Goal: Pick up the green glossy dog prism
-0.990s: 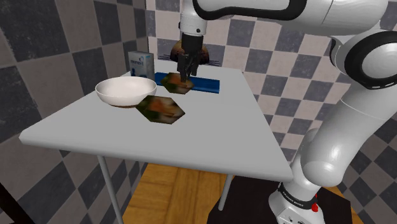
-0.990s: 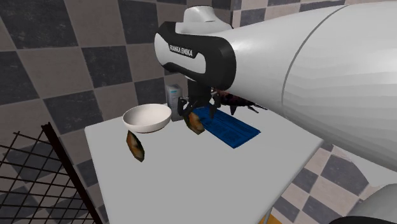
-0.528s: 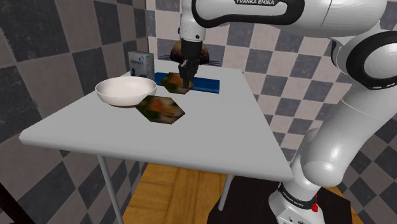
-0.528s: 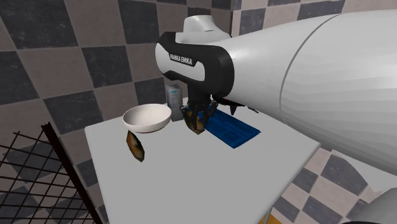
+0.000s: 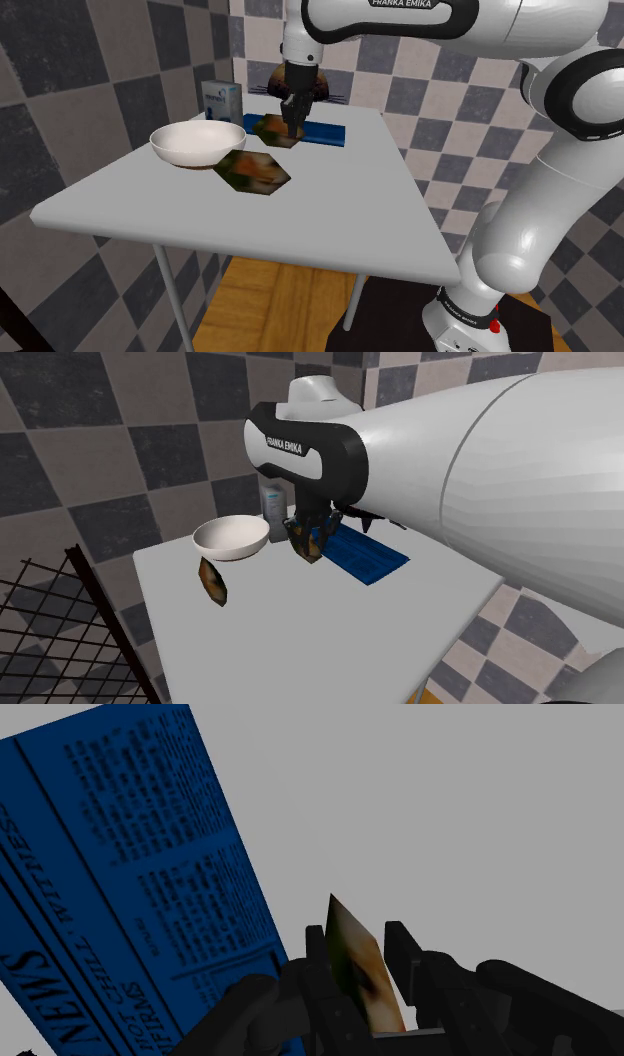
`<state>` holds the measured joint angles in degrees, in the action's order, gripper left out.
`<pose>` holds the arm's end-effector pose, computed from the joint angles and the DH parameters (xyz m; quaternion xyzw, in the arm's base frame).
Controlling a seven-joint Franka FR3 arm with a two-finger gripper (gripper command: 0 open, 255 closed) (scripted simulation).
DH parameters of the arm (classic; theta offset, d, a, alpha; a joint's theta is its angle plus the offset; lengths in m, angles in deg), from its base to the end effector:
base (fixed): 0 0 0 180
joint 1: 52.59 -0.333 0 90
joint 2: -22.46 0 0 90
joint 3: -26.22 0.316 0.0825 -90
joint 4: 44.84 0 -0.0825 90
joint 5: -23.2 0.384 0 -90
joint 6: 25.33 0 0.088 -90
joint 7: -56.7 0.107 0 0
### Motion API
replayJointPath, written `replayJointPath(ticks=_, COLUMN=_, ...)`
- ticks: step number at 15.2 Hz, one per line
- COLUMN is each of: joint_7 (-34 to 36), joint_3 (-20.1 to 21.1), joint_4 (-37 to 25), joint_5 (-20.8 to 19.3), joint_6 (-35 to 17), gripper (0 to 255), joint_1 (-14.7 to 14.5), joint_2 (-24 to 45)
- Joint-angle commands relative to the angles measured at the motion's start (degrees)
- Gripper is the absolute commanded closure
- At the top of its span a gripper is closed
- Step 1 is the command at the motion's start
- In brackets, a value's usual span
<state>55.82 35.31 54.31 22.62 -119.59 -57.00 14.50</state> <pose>0.5023 0.1254 0.6288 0.9917 0.1249 0.0275 0.0131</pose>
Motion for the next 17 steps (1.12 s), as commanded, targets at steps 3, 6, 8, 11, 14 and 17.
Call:
replayJointPath(ticks=3, joint_7=0.01, joint_3=0.03, joint_4=-2.98, joint_5=-0.09, joint_6=2.37, gripper=255, joint_1=0.0, joint_2=0.66)
replayJointPath(ticks=6, joint_7=0.04, joint_3=0.08, joint_4=-6.2, joint_5=-0.21, joint_6=4.84, gripper=255, joint_1=0.0, joint_2=1.42)
replayJointPath(ticks=8, joint_7=0.07, joint_3=0.12, joint_4=-8.46, joint_5=-0.3, joint_6=6.52, gripper=255, joint_1=-0.01, joint_2=2.01)
replayJointPath(ticks=11, joint_7=0.13, joint_3=0.19, joint_4=-12.04, joint_5=-0.46, joint_6=9.11, gripper=255, joint_1=-0.04, joint_2=3.02)
replayJointPath(ticks=14, joint_7=0.21, joint_3=0.29, joint_4=-15.89, joint_5=-0.67, joint_6=11.78, gripper=255, joint_1=-0.09, joint_2=4.22)
replayJointPath(ticks=17, joint_7=0.24, joint_3=0.33, joint_4=-17.45, joint_5=-0.75, joint_6=12.83, gripper=255, joint_1=-0.12, joint_2=4.73)
